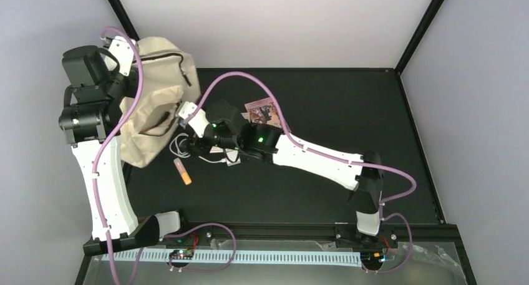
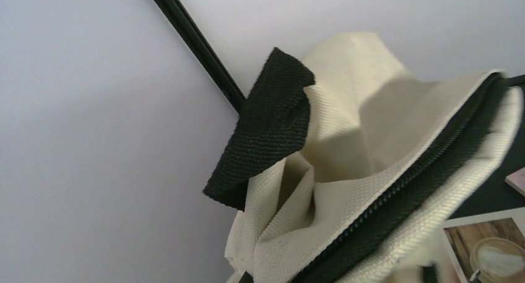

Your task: Pack the student bag

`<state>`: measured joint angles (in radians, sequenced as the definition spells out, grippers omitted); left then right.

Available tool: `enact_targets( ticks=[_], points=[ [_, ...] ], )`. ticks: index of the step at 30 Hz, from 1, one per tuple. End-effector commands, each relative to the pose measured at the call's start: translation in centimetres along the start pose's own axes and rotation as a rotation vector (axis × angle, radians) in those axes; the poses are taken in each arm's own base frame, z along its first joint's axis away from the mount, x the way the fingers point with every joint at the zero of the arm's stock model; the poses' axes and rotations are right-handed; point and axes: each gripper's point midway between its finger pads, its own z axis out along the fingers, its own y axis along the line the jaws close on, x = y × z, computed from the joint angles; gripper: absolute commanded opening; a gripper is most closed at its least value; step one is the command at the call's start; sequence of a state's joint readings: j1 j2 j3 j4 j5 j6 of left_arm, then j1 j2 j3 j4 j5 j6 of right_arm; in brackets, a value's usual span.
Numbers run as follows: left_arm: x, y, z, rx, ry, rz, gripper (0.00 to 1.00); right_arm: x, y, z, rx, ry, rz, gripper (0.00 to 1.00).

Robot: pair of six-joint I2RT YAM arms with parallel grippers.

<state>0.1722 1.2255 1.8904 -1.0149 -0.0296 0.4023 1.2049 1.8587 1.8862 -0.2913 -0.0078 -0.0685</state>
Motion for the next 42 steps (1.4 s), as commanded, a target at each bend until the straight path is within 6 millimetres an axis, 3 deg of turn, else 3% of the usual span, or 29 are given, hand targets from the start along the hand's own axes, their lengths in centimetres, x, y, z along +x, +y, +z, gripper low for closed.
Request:
enact_targets(
  ticks=[1, 4, 6, 9, 12, 17, 25, 27, 32, 42],
  points=[
    [-5.5, 0.9, -4.3, -0.005, -0.251, 0.060, 0.02, 2.8, 0.2, 0.9, -0.008, 0.055, 0.104, 0.83],
    [-5.6, -3.9, -6.1, 0.255, -0.307, 0.137, 0.02, 0.2, 0.1, -2.6, -0.019, -0.044, 0.028, 0.88],
    [-5.2, -7.0, -7.6, 0.430, -0.331, 0.190, 0.02, -1.8, -0.4, -5.5, -0.006, -0.103, -0.032, 0.99],
    [-4.6, -10.3, -10.1, 0.616, -0.389, 0.292, 0.02, -4.4, -2.4, -9.6, 0.028, -0.146, -0.088, 1.00],
    [-3.9, -11.9, -11.3, 0.704, -0.407, 0.346, 0.02, -6.0, -4.3, -12.3, 0.064, -0.115, -0.142, 1.00],
    [-4.1, -13.0, -11.6, 0.758, -0.427, 0.357, 0.02, -8.1, -5.4, -14.5, 0.123, -0.079, -0.190, 1.00],
    [-4.5, -15.9, -12.1, 0.898, -0.443, 0.318, 0.02, -10.3, -2.2, -18.7, -0.031, -0.176, -0.192, 1.00],
    [-4.6, -16.6, -12.4, 0.930, -0.441, 0.308, 0.02, -10.1, -2.3, -18.8, -0.020, -0.182, -0.192, 1.00],
    [-4.4, -17.5, -13.3, 0.964, -0.440, 0.311, 0.02, -7.5, -4.1, -16.3, 0.063, -0.069, -0.195, 1.00],
    [-4.6, -17.5, -12.4, 0.935, -0.422, 0.293, 0.02, -3.3, -3.1, -11.2, -0.030, 0.058, -0.137, 0.97]
  ],
)
